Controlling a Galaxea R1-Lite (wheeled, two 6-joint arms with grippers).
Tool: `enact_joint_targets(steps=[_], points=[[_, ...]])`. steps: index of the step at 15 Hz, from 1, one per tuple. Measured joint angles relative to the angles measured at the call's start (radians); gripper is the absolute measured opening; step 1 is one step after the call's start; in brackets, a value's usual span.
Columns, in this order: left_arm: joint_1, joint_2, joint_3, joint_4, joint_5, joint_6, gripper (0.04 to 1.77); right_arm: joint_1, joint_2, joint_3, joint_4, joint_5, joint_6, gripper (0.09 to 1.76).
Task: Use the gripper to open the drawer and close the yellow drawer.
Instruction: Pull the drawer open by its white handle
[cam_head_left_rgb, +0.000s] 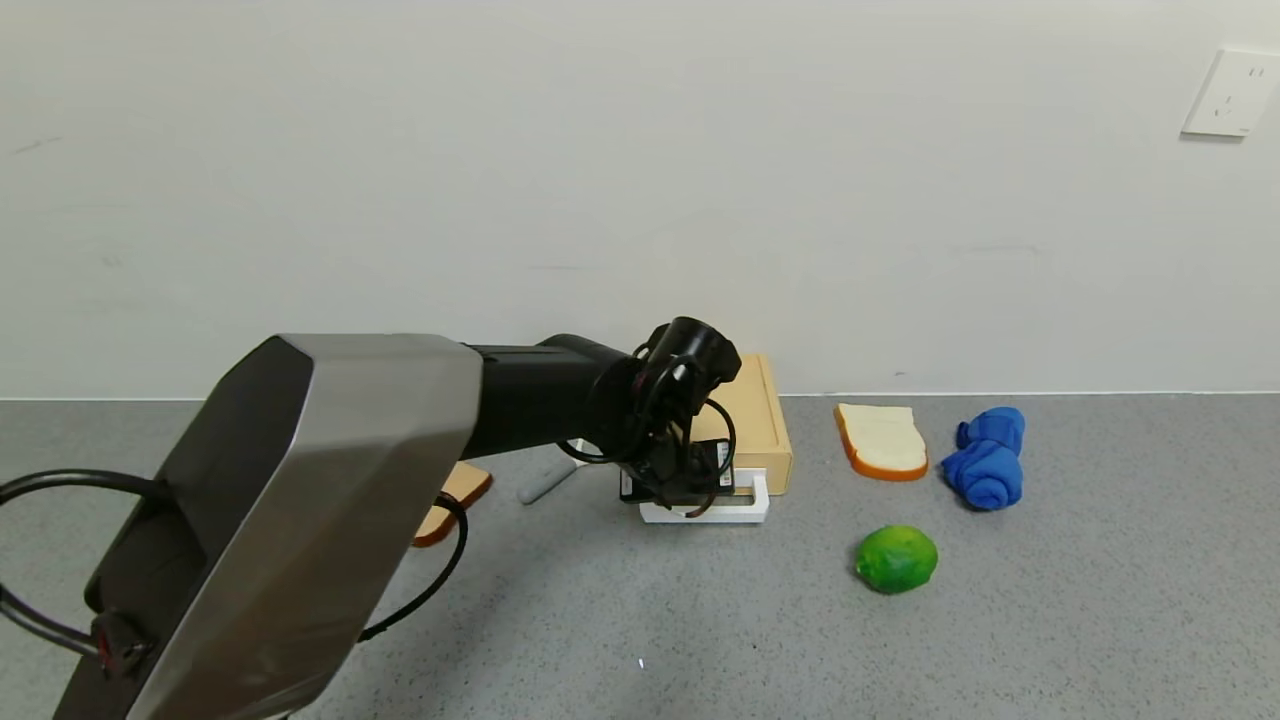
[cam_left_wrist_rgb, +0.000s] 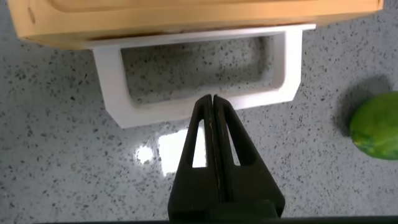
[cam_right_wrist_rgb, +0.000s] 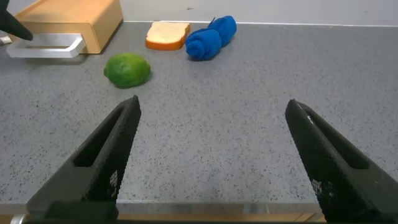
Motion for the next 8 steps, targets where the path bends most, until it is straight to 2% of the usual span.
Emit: enact_joint_targets(steps=[2, 8], points=[[0.000, 0.011, 0.001, -0.042, 0.007, -0.011, 0.11, 0.000, 0.000, 0.000, 0.000, 0.000, 0.000, 1.71], [0.001, 0.036, 0.003, -0.051, 0.009, -0.011, 0.11, 0.000, 0.000, 0.000, 0.000, 0.000, 0.000, 1.71]])
